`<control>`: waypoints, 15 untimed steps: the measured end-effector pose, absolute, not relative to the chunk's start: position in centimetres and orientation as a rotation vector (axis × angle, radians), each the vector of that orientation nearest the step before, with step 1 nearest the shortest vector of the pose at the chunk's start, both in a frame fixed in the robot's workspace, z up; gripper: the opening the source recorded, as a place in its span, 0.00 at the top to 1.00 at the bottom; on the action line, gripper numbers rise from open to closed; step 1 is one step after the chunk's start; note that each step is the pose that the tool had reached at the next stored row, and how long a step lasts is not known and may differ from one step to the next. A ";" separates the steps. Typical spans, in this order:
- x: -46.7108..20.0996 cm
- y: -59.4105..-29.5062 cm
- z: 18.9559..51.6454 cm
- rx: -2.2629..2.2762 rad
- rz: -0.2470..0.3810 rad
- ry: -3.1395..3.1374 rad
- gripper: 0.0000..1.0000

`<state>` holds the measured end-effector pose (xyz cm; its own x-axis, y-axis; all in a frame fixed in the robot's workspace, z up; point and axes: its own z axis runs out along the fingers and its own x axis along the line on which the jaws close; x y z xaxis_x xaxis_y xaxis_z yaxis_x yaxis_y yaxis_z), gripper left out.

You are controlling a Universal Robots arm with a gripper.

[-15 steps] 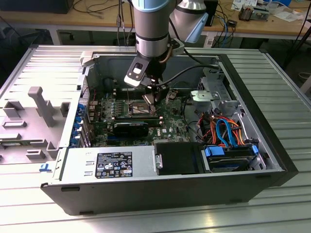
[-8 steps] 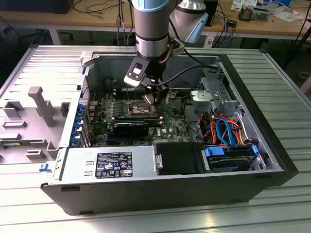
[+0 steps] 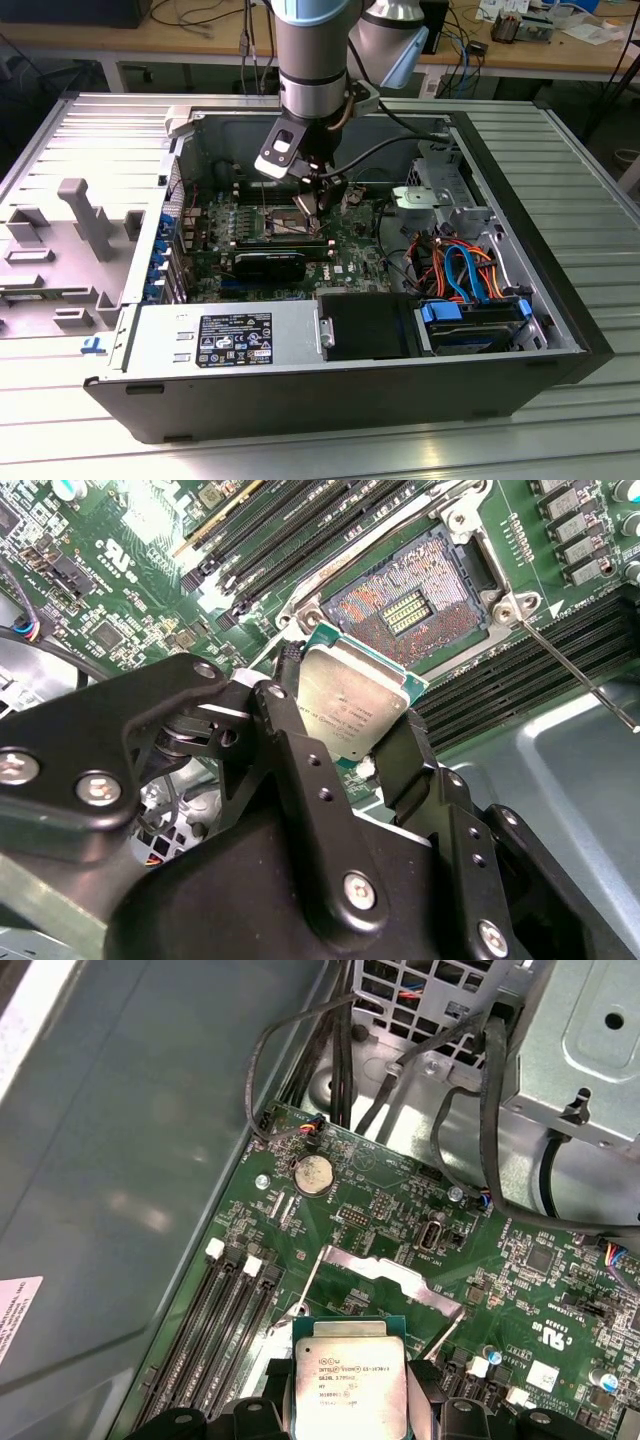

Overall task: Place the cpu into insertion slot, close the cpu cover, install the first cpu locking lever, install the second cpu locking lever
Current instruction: 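Place the cpu into insertion slot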

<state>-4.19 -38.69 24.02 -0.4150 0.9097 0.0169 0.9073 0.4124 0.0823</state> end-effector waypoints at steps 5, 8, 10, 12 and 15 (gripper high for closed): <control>-4.2 -38.7 24.0 1.688 0.122 2.610 0.46; -4.2 -38.7 24.0 1.691 0.122 2.609 0.46; -4.2 -38.7 24.0 1.693 0.122 2.607 0.46; -4.2 -38.7 23.9 1.694 0.122 2.606 0.46; -4.2 -38.7 23.9 1.698 0.122 2.604 0.46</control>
